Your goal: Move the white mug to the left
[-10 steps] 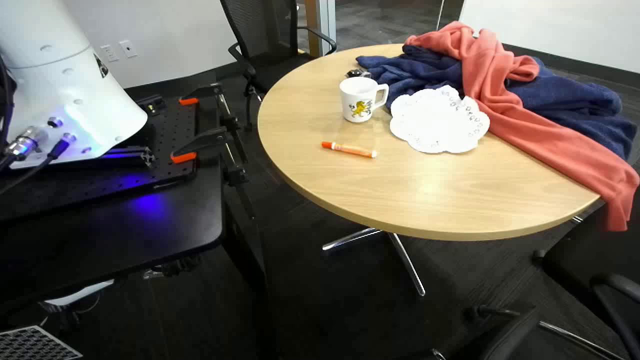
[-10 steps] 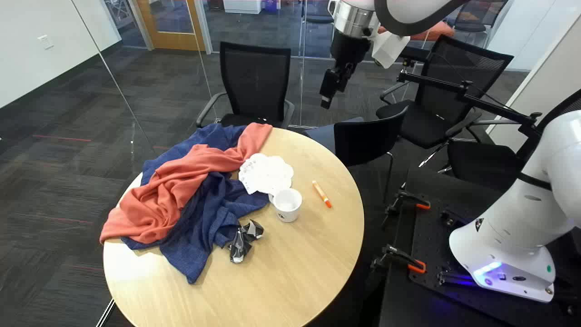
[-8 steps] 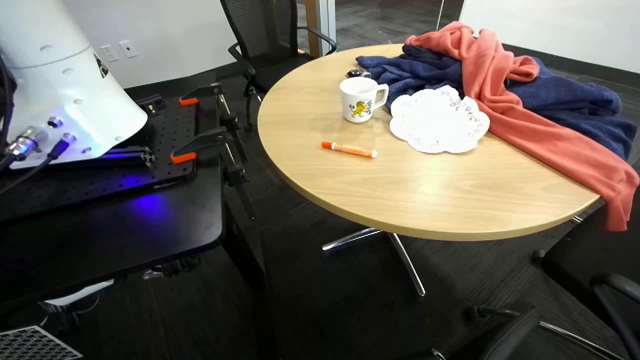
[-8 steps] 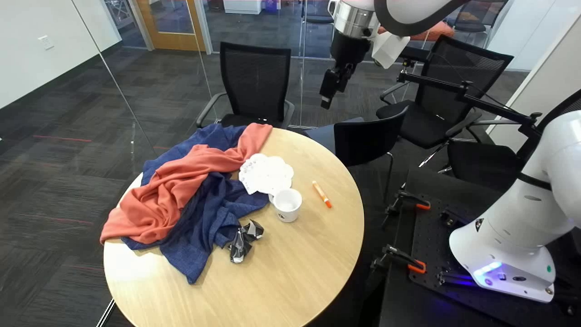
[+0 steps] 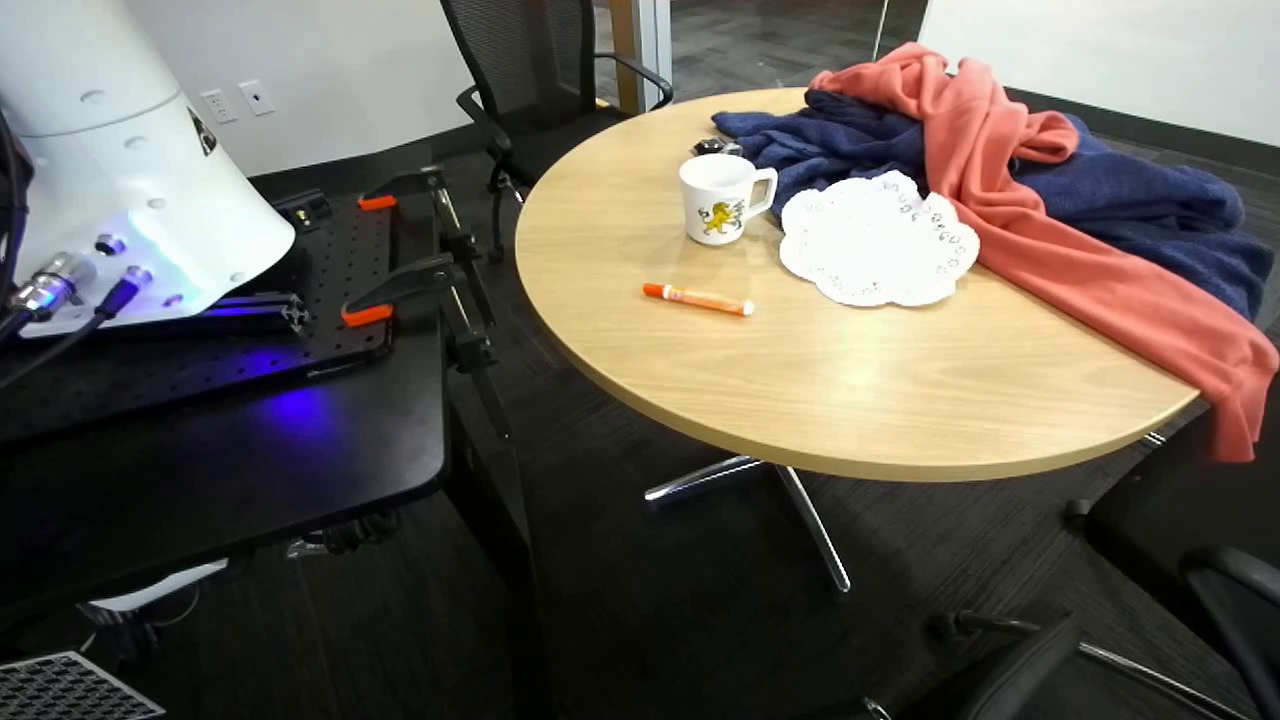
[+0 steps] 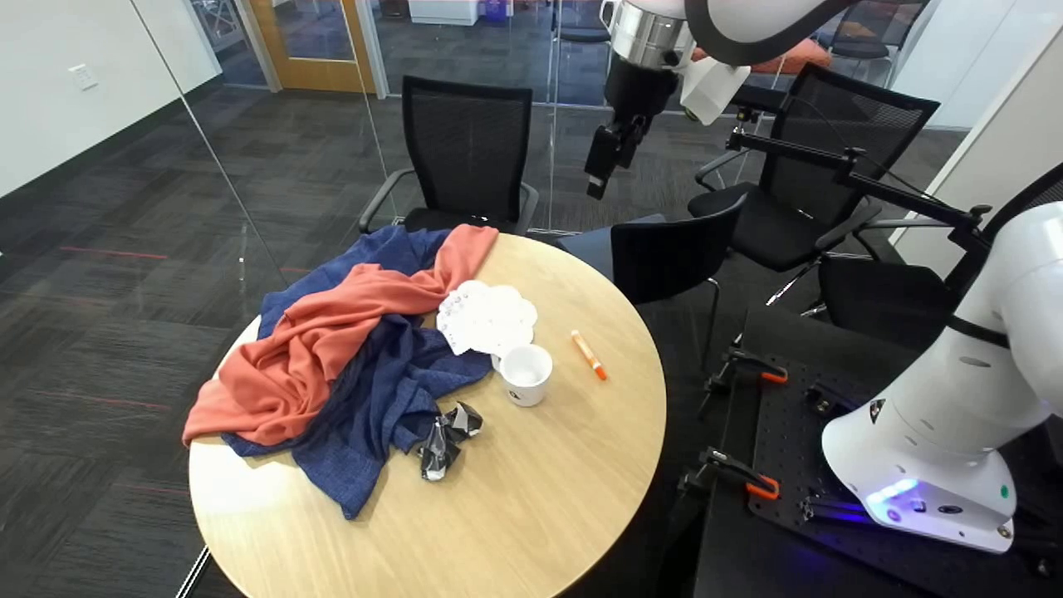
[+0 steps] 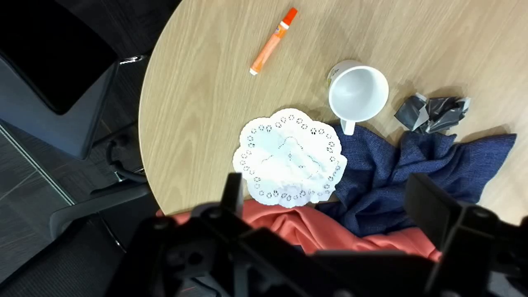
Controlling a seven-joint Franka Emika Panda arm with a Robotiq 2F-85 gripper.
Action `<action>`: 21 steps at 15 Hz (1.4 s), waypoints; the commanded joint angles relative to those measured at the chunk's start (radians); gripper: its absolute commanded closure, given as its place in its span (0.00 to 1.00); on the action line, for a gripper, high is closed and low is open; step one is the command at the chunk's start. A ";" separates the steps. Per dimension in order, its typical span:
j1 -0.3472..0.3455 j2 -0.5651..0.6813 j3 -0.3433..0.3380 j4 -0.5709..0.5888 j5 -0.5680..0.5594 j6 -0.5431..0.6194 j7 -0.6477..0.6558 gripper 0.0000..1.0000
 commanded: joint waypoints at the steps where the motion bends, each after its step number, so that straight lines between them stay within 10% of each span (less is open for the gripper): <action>1: -0.003 0.029 0.009 0.008 -0.003 0.011 0.015 0.00; 21: 0.069 0.550 0.022 -0.048 -0.109 0.545 0.199 0.00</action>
